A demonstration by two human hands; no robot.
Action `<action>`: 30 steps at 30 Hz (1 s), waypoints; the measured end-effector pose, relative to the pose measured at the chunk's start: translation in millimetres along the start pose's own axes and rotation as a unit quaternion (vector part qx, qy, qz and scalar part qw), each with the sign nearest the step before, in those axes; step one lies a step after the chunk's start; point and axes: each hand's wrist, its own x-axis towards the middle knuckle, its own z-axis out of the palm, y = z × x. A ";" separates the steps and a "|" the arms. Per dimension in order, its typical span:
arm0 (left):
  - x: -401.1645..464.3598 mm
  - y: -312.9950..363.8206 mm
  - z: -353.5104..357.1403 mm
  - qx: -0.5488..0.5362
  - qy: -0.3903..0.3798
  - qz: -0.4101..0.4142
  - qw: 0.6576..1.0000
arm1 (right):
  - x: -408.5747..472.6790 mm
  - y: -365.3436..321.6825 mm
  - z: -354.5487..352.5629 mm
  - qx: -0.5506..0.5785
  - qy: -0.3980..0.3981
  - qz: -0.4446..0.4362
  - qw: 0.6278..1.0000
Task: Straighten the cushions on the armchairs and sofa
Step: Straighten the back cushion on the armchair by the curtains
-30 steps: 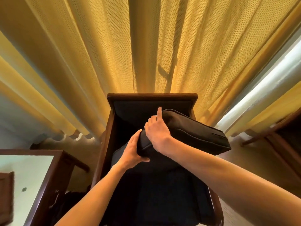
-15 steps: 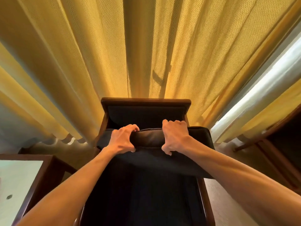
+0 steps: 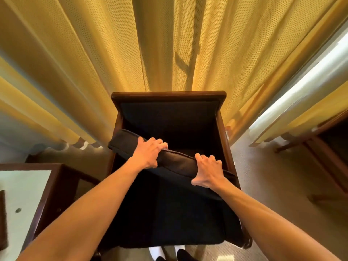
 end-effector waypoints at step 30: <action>64.0 -72.5 7.4 0.023 0.091 -0.132 0.987 | 151.3 43.9 -31.1 -0.090 0.104 -0.114 0.984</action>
